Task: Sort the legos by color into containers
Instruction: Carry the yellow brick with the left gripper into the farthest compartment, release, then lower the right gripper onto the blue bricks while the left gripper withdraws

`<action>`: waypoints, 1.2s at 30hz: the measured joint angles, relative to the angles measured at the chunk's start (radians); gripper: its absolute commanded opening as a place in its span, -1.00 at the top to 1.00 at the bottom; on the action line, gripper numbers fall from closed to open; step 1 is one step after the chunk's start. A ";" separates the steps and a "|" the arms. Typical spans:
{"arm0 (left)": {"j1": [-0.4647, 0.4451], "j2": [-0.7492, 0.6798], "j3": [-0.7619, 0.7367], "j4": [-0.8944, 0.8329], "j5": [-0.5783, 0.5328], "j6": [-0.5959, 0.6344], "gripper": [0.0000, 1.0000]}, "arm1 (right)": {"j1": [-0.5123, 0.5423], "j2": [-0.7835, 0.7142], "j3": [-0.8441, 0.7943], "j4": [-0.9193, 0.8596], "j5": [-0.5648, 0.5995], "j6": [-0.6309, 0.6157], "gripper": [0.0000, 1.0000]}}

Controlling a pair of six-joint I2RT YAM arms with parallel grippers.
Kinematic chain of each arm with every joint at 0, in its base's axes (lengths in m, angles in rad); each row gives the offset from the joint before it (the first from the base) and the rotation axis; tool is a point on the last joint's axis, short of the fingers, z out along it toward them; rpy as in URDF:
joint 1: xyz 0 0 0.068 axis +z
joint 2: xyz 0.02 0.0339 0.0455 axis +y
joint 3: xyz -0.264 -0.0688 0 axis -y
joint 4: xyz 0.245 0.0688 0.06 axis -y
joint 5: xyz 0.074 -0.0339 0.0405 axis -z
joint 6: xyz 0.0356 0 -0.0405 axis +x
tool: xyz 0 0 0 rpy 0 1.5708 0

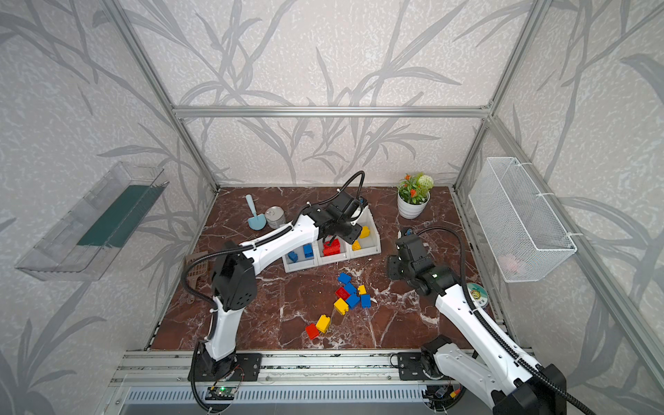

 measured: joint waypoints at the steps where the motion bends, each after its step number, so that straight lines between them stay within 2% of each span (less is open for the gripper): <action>1: 0.002 0.031 0.035 -0.010 0.000 0.003 0.21 | 0.000 -0.010 -0.007 -0.003 -0.001 0.002 -0.25; 5: 0.008 0.135 0.142 -0.042 0.004 0.006 0.21 | -0.002 -0.049 -0.042 -0.004 0.000 0.010 -0.25; 11: 0.014 0.191 0.192 -0.054 0.031 -0.006 0.12 | -0.014 -0.064 -0.076 -0.012 -0.003 0.020 -0.26; 16: 0.014 0.196 0.195 -0.054 0.045 -0.016 -0.05 | -0.016 -0.065 -0.077 -0.012 -0.009 0.025 -0.27; 36: 0.020 0.192 0.197 -0.066 0.086 -0.031 -0.10 | -0.016 -0.089 -0.076 -0.055 -0.009 0.032 -0.27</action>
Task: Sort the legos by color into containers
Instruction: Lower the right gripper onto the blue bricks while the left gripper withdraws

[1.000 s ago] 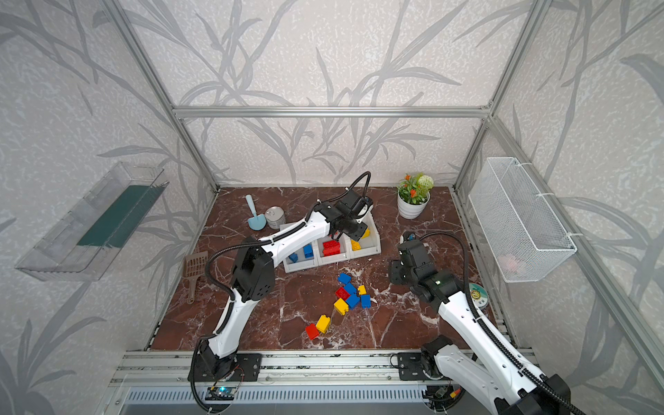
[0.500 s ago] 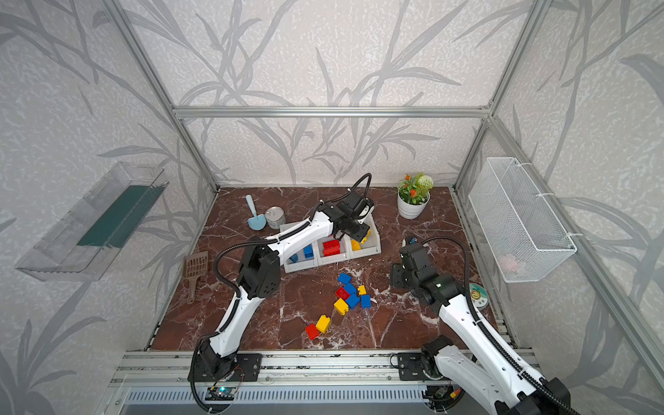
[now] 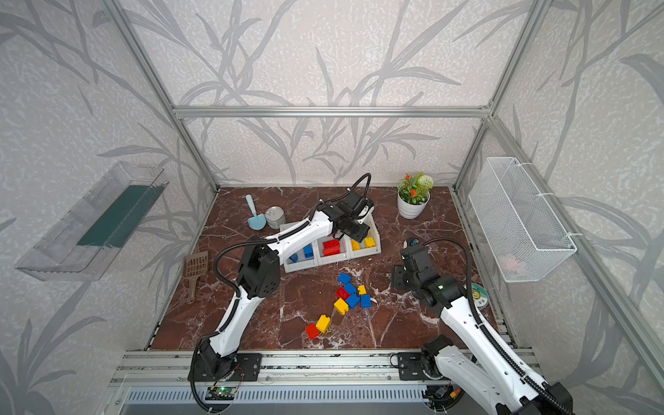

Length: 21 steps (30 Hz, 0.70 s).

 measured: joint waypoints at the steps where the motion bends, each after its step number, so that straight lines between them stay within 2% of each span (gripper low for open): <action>1: 0.002 -0.003 0.000 -0.001 0.002 -0.001 -0.10 | 0.000 0.000 0.000 -0.001 0.000 0.000 -0.27; 9: 0.024 -0.100 -0.071 0.006 0.016 -0.013 -0.10 | 0.005 0.050 0.000 -0.002 -0.048 0.000 -0.26; 13: 0.045 -0.196 -0.162 0.029 0.017 -0.019 -0.11 | 0.056 0.090 0.000 -0.002 -0.067 -0.002 -0.27; 17: 0.074 -0.325 -0.304 0.072 0.019 -0.034 -0.11 | 0.139 0.146 0.003 -0.002 -0.088 -0.019 -0.27; 21: 0.114 -0.488 -0.509 0.153 0.013 -0.060 -0.13 | 0.235 0.197 0.009 0.001 -0.098 -0.033 -0.28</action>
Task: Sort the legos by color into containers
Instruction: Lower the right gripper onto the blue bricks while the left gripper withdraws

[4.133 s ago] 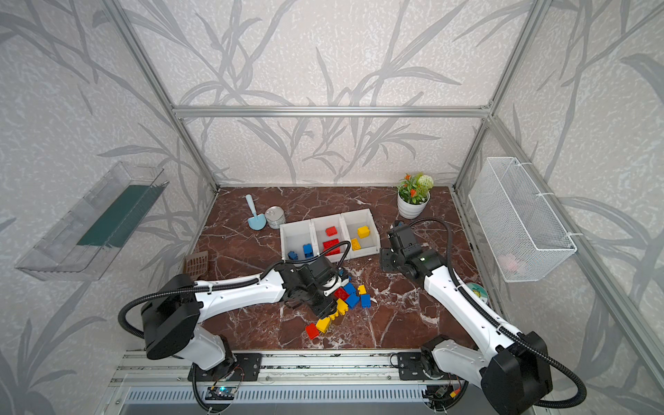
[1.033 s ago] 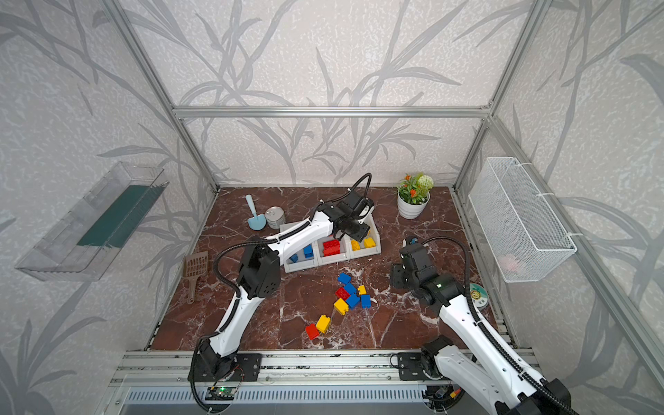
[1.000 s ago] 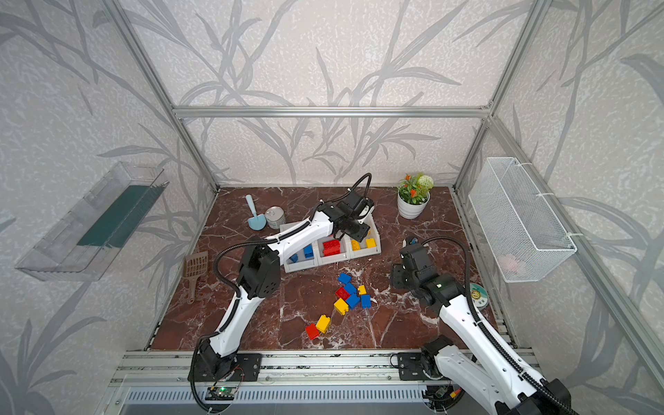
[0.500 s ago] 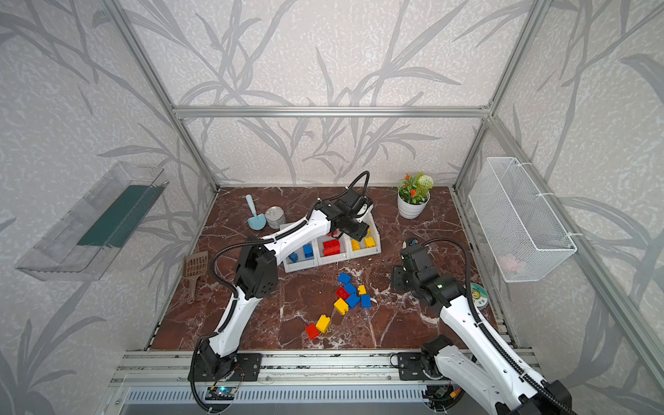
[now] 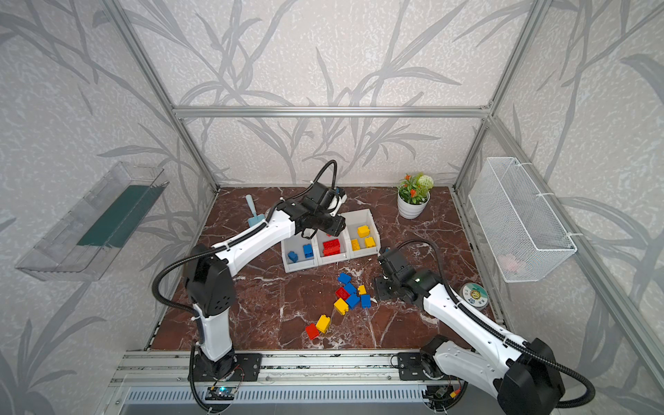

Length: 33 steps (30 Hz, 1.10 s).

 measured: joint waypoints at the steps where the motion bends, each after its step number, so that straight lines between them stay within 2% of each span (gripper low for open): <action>1: 0.010 -0.045 -0.058 0.026 -0.005 -0.010 -0.14 | 0.027 0.018 0.001 0.001 -0.002 -0.001 -0.28; 5: 0.046 -0.180 -0.227 0.096 -0.029 -0.046 -0.15 | 0.113 0.108 0.028 0.005 -0.013 0.000 -0.29; 16: 0.063 -0.360 -0.470 0.175 -0.082 -0.111 -0.17 | 0.210 0.291 0.123 0.032 -0.017 0.000 -0.27; 26: 0.074 -0.419 -0.545 0.196 -0.099 -0.150 -0.17 | 0.238 0.380 0.126 0.054 -0.033 0.004 -0.14; 33: 0.075 -0.419 -0.553 0.204 -0.099 -0.159 -0.18 | 0.239 0.394 0.126 0.075 -0.042 0.004 -0.14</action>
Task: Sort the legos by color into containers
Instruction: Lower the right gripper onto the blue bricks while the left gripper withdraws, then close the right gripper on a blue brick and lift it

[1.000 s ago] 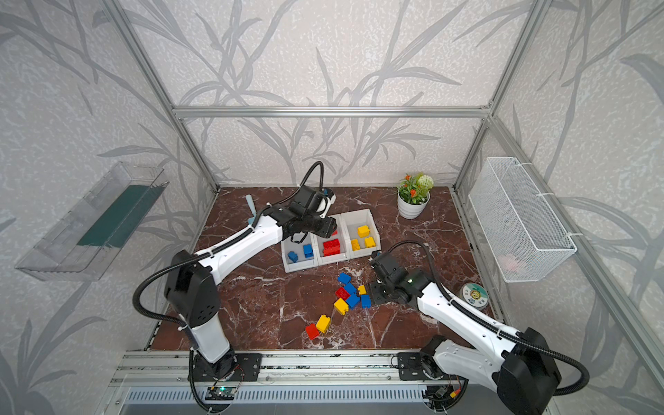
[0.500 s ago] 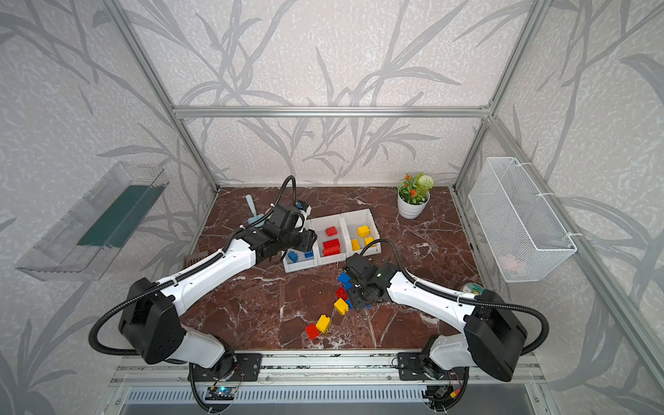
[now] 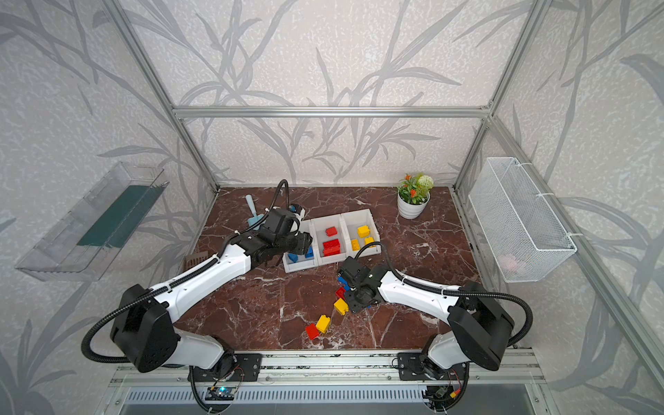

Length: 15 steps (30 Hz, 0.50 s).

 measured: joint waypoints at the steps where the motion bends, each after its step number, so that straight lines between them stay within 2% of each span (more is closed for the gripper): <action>1: 0.000 0.000 0.000 0.002 0.000 0.000 -0.18 | 0.001 0.006 0.000 0.004 -0.001 0.000 -0.14; 8: 0.000 0.000 -0.001 0.005 0.000 -0.011 -0.18 | 0.001 0.038 0.000 0.020 -0.002 0.001 -0.09; 15: 0.000 0.000 -0.001 0.005 0.000 -0.016 -0.18 | 0.001 0.073 0.006 0.024 0.002 0.000 0.06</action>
